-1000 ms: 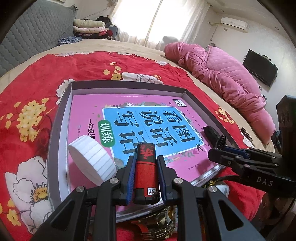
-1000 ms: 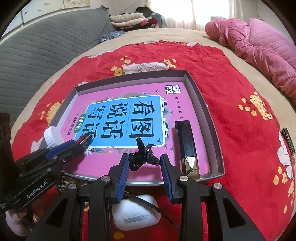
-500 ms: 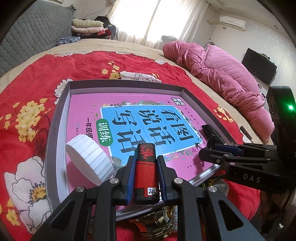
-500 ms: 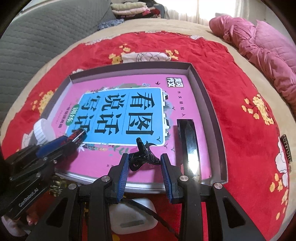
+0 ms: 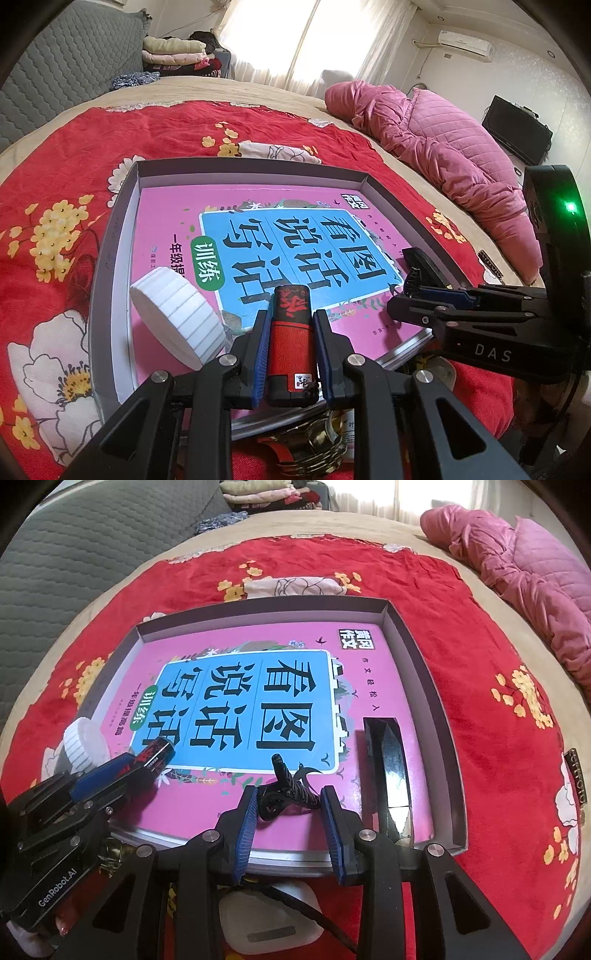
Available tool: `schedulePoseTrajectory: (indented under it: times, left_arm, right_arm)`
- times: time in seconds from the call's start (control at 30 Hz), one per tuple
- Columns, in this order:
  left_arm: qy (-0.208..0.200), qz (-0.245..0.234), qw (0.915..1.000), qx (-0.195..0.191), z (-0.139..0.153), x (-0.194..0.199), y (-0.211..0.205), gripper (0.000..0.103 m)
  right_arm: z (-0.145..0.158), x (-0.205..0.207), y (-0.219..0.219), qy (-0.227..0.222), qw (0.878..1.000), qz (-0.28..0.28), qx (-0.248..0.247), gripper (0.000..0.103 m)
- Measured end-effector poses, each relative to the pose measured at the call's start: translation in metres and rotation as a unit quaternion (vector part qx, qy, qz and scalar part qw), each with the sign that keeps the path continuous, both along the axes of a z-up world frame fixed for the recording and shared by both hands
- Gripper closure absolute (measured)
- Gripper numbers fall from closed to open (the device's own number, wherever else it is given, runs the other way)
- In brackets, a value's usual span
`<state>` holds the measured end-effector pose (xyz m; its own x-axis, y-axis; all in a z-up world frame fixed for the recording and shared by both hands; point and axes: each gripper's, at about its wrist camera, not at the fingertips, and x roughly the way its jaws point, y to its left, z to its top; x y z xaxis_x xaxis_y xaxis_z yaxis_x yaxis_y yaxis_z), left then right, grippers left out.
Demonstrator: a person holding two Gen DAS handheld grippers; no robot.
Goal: Organize rigid objects
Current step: 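Lower and release the black cable into the box while the left tool releases the red lighter there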
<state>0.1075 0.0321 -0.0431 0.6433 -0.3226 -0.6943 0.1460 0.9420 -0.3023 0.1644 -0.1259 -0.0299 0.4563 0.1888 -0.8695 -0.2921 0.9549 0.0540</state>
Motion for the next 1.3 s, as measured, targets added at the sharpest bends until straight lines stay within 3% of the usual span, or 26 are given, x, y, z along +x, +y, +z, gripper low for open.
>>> schedulePoseTrajectory:
  times: [0.67, 0.8, 1.3]
  left_arm:
    - [0.0, -0.001, 1.0, 0.005, 0.0, 0.001, -0.002, 0.08]
    - [0.0, -0.001, 1.0, 0.006, 0.0, 0.001, -0.002, 0.08]
    - [-0.003, -0.003, 0.9999, 0.011, -0.003, 0.001, -0.002, 0.08]
  right_arm:
    - [0.001, -0.002, 0.002, -0.004, 1.0, 0.002, 0.002, 0.065]
    - [0.005, -0.005, 0.001, -0.013, 1.0, 0.0, 0.006, 0.058]
    - [0.033, -0.033, -0.01, -0.056, 0.997, -0.001, 0.044, 0.05]
